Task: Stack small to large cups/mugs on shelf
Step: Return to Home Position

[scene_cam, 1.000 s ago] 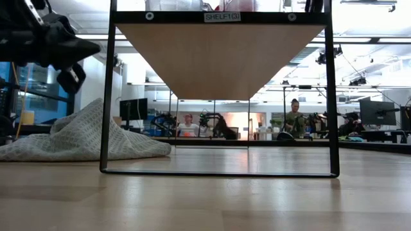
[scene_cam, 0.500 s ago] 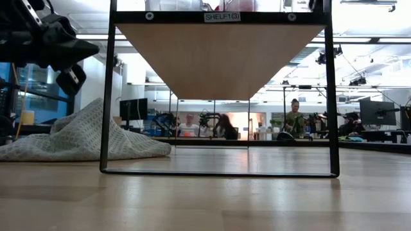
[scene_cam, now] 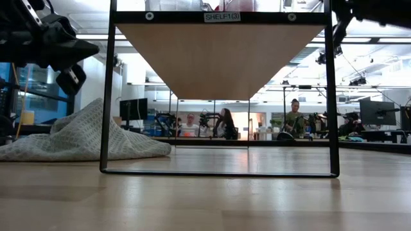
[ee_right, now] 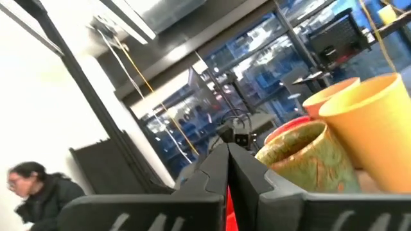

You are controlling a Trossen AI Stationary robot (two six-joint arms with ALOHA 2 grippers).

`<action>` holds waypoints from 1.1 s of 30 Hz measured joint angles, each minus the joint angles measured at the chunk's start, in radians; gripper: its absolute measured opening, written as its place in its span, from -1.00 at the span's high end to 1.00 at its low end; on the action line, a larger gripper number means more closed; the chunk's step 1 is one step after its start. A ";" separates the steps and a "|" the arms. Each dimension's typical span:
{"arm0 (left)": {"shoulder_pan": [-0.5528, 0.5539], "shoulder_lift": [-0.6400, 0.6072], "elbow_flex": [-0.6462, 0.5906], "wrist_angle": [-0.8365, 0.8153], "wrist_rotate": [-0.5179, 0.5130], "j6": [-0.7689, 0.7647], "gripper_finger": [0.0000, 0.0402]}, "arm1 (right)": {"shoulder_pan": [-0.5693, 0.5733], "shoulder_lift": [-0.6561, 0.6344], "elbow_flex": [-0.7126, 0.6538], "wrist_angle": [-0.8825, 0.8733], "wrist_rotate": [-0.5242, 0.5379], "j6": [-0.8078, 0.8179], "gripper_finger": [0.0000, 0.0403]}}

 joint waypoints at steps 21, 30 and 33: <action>0.000 0.000 0.000 0.000 0.000 0.000 1.00 | 0.000 -0.355 -0.256 -0.285 -0.044 -0.086 1.00; 0.000 0.002 0.001 0.001 0.000 -0.001 1.00 | 0.000 -0.334 -0.256 -0.392 0.009 -0.169 1.00; 0.000 0.002 0.001 0.000 0.000 -0.001 1.00 | -0.001 -0.328 -0.256 -0.393 0.005 -0.218 1.00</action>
